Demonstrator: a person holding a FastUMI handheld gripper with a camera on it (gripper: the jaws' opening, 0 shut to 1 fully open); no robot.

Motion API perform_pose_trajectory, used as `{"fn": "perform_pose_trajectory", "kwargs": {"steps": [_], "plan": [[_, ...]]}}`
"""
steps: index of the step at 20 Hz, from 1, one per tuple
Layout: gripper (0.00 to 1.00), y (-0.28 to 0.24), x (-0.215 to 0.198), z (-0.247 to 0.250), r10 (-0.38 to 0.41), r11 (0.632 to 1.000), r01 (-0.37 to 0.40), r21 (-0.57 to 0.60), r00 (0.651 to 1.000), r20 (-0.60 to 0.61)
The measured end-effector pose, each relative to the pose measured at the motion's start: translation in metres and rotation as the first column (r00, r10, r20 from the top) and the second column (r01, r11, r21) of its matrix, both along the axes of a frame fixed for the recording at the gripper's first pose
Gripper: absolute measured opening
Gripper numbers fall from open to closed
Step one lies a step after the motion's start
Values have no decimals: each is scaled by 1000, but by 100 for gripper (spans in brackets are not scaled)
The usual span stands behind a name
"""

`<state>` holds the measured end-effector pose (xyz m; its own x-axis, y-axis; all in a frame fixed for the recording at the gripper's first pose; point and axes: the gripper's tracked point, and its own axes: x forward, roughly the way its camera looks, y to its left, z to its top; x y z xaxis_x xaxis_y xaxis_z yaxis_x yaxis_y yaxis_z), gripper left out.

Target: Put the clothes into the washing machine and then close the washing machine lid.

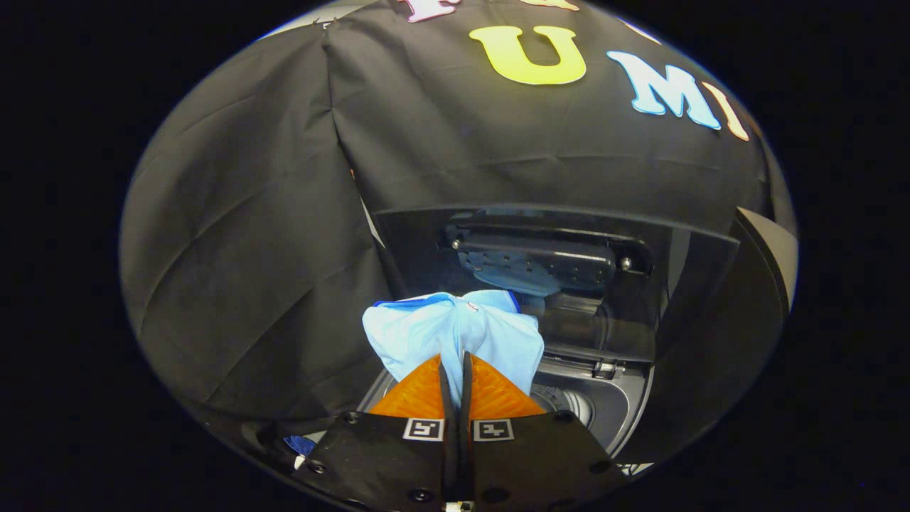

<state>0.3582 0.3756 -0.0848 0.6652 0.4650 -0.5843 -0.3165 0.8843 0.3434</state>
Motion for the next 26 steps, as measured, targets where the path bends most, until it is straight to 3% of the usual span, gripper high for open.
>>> {"fn": "perform_pose_trajectory", "kwargs": {"steps": [12, 26], "plan": [[1, -4, 6, -84, -68, 995, 58, -77, 989, -132], [2, 0, -5, -137, -94, 989, 64, -136, 969, -228]]}}
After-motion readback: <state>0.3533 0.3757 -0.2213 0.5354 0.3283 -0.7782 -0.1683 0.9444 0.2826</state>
